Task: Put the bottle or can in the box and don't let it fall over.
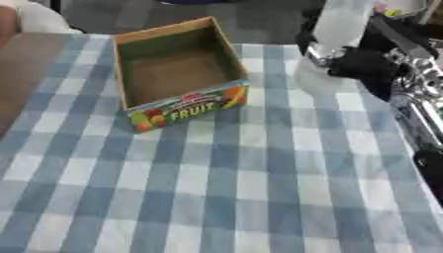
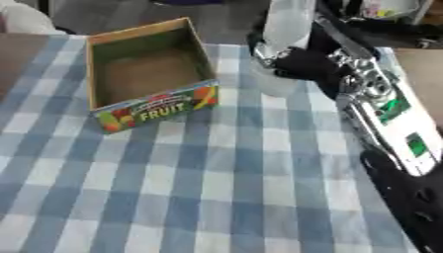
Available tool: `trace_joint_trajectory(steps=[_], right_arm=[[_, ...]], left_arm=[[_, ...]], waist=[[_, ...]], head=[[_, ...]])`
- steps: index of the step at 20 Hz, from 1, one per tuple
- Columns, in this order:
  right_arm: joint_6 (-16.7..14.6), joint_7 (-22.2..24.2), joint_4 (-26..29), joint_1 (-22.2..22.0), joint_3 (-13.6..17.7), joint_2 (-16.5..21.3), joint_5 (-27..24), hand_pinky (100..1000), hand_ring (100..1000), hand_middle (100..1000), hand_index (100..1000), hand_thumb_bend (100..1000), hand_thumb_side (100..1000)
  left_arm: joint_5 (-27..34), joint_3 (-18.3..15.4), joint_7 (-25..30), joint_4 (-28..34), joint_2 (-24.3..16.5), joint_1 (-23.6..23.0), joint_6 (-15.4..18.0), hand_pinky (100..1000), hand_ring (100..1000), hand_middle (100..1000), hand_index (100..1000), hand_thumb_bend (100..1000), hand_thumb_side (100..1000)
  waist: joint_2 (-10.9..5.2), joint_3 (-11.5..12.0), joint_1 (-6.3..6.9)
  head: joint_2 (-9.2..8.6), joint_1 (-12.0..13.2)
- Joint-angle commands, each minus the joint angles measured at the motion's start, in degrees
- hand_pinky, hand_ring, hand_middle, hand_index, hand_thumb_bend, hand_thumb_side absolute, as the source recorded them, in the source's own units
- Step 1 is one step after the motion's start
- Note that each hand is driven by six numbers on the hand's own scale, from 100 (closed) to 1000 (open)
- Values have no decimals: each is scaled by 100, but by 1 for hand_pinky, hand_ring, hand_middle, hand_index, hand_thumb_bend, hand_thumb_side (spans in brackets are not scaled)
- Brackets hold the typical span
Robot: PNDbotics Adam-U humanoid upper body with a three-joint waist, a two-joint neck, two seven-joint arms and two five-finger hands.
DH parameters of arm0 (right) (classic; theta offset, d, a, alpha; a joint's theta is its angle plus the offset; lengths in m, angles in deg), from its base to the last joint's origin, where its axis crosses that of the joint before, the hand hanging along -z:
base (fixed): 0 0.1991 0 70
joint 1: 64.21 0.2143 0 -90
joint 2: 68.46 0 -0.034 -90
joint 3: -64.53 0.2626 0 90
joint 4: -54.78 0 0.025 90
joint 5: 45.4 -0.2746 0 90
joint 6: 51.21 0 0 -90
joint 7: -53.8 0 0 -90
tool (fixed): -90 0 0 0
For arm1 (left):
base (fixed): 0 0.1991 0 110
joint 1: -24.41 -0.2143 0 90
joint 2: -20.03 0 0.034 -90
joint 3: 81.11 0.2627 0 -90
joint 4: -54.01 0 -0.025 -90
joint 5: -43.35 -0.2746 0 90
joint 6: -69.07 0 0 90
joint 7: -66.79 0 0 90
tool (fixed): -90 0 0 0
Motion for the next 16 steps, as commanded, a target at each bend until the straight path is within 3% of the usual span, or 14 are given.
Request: trace_joint_trajectory(steps=[1,5,16], right_arm=[[-74,-54,-255,283,12,-72,235,799,898,896,296,100,100],[-177,-34,-449,376,8,-148,358,794,891,895,306,100,100],[-558,-365,-1503,1282,68,-761,609,787,880,894,322,100,100]], left_arm=[[-9,9,44,119,-159,75,4,1000,492,600,754,788,385],[-6,14,53,119,-158,84,0,1000,491,599,753,789,383],[43,120,164,146,-153,280,-16,1000,489,598,751,793,380]], waist=[[-106,35,8],[-106,65,-11],[54,601,-204]], head=[[-98,-85],[-118,-137],[-339,-589]])
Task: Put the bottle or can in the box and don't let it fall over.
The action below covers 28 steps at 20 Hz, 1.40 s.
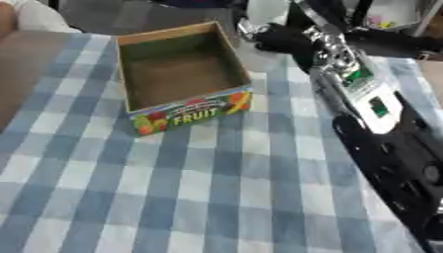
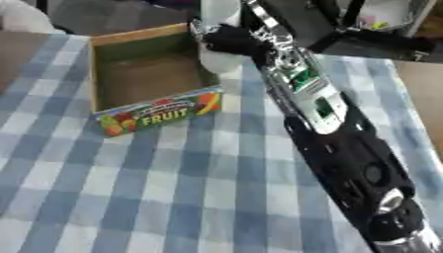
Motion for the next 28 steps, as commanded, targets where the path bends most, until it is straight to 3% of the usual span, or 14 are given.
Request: trace_joint_trajectory(steps=[1,9,15,16,18,19,20,24,28], right_arm=[[-147,-60,-148,254,100,-51,112,787,879,894,325,100,100],[-455,-277,-831,729,150,-331,523,787,880,894,338,100,100],[-754,-407,-1303,974,169,-498,859,786,888,895,367,100,100],[-783,-411,-1367,982,162,-519,925,786,891,900,407,100,100],[-855,-358,-1458,982,141,-551,1047,790,907,931,657,100,100],[-903,-294,-1482,976,130,-559,1108,792,910,944,780,138,149],[-963,-226,-1499,965,133,-560,1170,797,916,964,873,231,267],[-1189,-20,-1573,930,184,-554,1427,819,935,984,934,186,332],[-1275,78,-1600,909,228,-545,1586,819,934,965,931,206,302]], left_arm=[[17,10,48,140,-150,80,12,1000,489,598,751,793,381],[57,123,150,171,-110,301,32,1000,488,597,750,794,381],[94,187,237,183,-80,428,29,1000,487,596,750,794,380],[101,186,240,182,-76,425,29,1000,487,596,750,795,379],[110,178,240,180,-74,419,30,1000,487,596,750,795,379],[113,174,238,180,-73,419,29,1000,487,596,750,794,378],[117,172,238,179,-70,420,27,1000,486,596,750,794,378],[121,163,243,176,-67,414,17,1000,486,595,750,795,377],[116,155,236,175,-77,400,17,1000,486,595,750,802,374]], waist=[[-61,81,32],[108,551,-19],[193,795,-76],[203,800,-81],[218,782,-89],[223,764,-90],[225,742,-91],[219,687,-95],[195,674,-88]], head=[[-134,-140],[-306,-806],[-420,-982],[-433,-987],[-439,-982],[-437,-970],[-431,-946],[-424,-904],[-397,-863]])
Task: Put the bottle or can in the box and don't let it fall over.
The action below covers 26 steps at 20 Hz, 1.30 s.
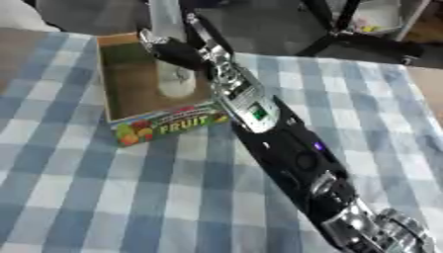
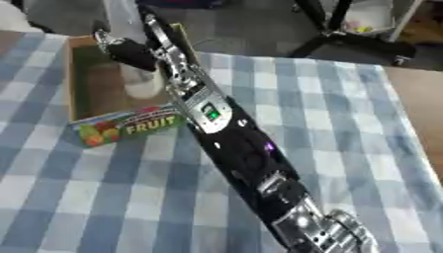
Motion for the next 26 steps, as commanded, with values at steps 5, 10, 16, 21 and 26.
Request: trace_joint_trajectory(steps=[5,10,16,21,26], right_arm=[[-68,92,105,35,77,72,67,810,928,960,919,218,285],[10,146,217,-100,58,143,-34,807,925,959,911,223,294],[121,178,374,-394,44,287,-244,797,916,958,903,217,313],[218,220,735,-776,9,537,-600,791,910,959,898,216,320],[330,166,1196,-1193,34,783,-859,770,861,973,877,227,325]], left_arm=[[10,-52,-4,105,-95,-10,-1,1000,486,595,750,793,375],[1,-67,-24,95,-106,-60,-4,1000,486,594,750,793,376],[-11,-98,-63,75,-120,-159,-8,1000,486,594,749,792,379],[-38,-129,-116,50,-126,-255,-11,1000,486,594,749,794,380],[-46,-135,-134,18,-141,-360,-5,1000,485,593,749,796,381]], waist=[[-177,-75,85],[-247,-185,120],[-386,-366,205],[-513,-557,294],[-616,-742,385]], head=[[1,103],[76,201],[197,336],[288,507],[376,645]])
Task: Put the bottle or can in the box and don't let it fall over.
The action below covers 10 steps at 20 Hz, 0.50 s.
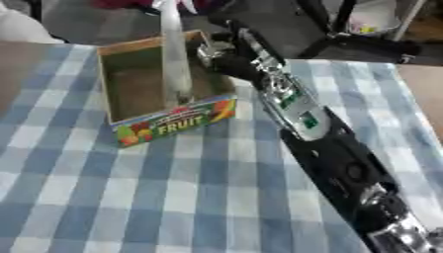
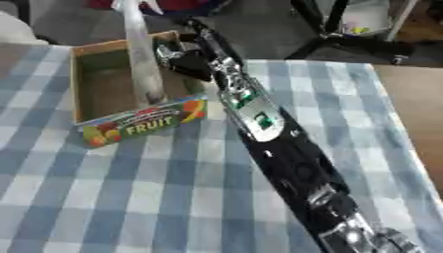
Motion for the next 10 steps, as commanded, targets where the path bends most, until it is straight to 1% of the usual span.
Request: trace_joint_trajectory(steps=[1,5,10], right_arm=[[71,-52,432,-91,49,276,-150,769,860,972,873,229,325],[135,-154,926,-555,82,579,-195,755,833,958,851,231,335],[172,-327,1568,-1127,186,934,-141,763,838,949,839,227,331]], left_arm=[[-29,-73,-47,51,-139,-14,10,1000,485,594,749,796,382],[-43,-83,-67,44,-120,-46,8,1000,485,593,749,797,382],[-52,-101,-85,32,-102,-94,11,1000,485,593,749,797,382]], waist=[[-181,-56,70],[-218,-180,129],[-242,-267,190]], head=[[52,106],[75,222],[117,315]])
